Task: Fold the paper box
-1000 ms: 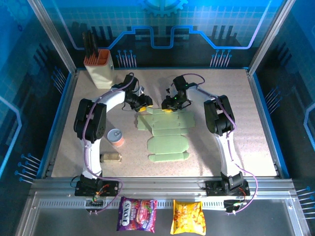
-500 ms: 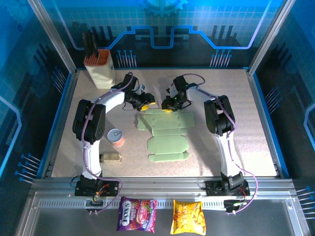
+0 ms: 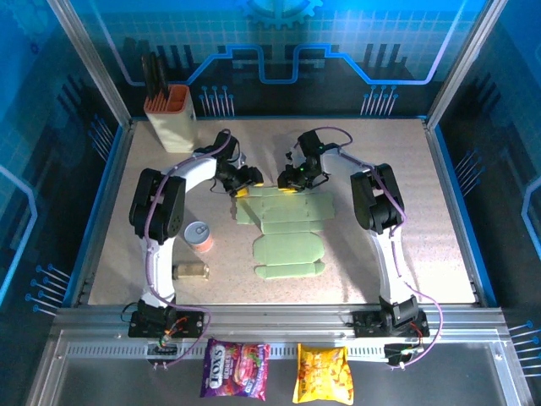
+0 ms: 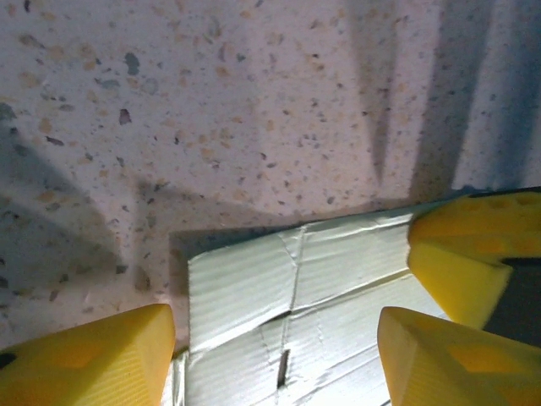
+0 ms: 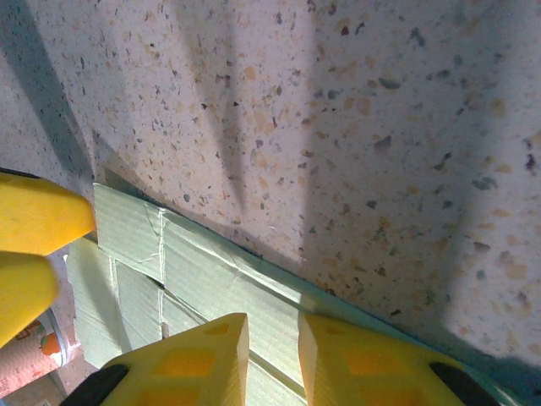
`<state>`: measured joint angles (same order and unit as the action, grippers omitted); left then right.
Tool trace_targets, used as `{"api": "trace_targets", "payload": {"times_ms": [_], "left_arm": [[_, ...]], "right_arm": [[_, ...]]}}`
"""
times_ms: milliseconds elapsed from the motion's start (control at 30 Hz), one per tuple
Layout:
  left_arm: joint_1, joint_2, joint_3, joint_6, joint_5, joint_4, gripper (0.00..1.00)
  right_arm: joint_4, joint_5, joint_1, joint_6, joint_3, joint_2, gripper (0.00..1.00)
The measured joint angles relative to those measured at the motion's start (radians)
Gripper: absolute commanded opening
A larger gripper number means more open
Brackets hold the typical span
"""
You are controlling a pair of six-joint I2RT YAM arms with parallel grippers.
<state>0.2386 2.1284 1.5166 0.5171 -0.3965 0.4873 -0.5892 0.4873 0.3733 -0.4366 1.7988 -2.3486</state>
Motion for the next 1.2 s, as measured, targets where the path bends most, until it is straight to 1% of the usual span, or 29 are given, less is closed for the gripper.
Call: {"api": "trace_targets", "payload": {"times_ms": [167,300,367,833,1200], "left_arm": [[0.000,0.010,0.011,0.000,-0.001,0.005,0.64],[0.000,0.010,0.013,0.005,-0.012,0.001,0.55],[0.000,0.010,0.013,0.009,-0.020,-0.006,0.53],[0.003,-0.002,0.006,0.039,-0.082,-0.058,0.53],[0.042,-0.003,0.009,0.066,-0.111,-0.076,0.53]], "right_arm": [[0.000,0.000,0.000,0.000,0.000,0.000,0.26],[0.000,0.000,0.000,0.000,0.000,0.001,0.26],[0.003,0.000,0.000,0.000,-0.002,0.002,0.26],[0.014,0.002,-0.001,0.000,-0.013,0.007,0.26],[0.014,0.002,-0.001,0.000,-0.013,0.007,0.24]]}}
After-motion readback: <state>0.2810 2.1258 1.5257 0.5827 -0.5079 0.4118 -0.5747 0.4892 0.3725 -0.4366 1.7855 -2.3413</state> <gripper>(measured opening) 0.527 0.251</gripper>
